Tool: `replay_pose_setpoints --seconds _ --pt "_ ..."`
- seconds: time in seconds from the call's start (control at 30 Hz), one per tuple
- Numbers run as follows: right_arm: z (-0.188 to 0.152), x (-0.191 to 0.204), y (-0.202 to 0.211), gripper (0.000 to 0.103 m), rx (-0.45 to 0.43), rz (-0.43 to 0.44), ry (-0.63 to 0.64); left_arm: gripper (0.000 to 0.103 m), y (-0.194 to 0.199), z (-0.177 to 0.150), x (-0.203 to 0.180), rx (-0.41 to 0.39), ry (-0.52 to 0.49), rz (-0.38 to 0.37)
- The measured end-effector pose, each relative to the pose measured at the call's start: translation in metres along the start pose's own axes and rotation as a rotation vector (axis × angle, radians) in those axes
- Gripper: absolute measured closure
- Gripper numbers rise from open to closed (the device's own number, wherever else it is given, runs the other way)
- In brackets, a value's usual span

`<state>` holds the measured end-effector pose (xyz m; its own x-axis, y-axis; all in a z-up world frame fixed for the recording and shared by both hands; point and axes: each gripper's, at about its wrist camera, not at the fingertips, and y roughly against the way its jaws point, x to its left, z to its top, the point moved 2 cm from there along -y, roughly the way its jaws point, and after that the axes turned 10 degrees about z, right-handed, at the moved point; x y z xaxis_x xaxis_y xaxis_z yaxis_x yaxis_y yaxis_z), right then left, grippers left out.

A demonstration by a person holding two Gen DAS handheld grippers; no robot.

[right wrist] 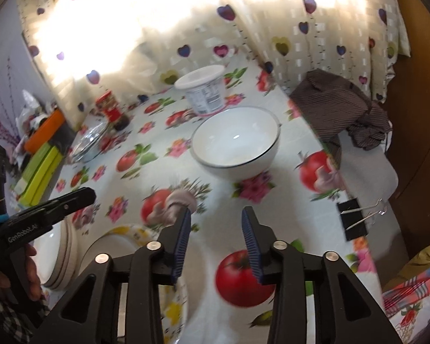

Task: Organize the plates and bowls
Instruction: 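Move both open tools to the remaining white bowl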

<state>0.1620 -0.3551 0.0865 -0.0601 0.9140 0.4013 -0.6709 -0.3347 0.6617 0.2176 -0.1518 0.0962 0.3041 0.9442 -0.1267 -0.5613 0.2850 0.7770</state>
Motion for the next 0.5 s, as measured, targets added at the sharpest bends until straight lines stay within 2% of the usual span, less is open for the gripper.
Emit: replay_pose_setpoints --seconds 0.3,0.5 --pt "0.033 -0.029 -0.014 0.058 -0.027 -0.062 -0.018 0.081 -0.026 0.034 -0.025 0.014 -0.107 -0.019" --pt "0.05 -0.043 -0.033 0.058 -0.014 -0.078 -0.027 0.08 -0.051 0.055 -0.037 0.053 -0.107 -0.043"
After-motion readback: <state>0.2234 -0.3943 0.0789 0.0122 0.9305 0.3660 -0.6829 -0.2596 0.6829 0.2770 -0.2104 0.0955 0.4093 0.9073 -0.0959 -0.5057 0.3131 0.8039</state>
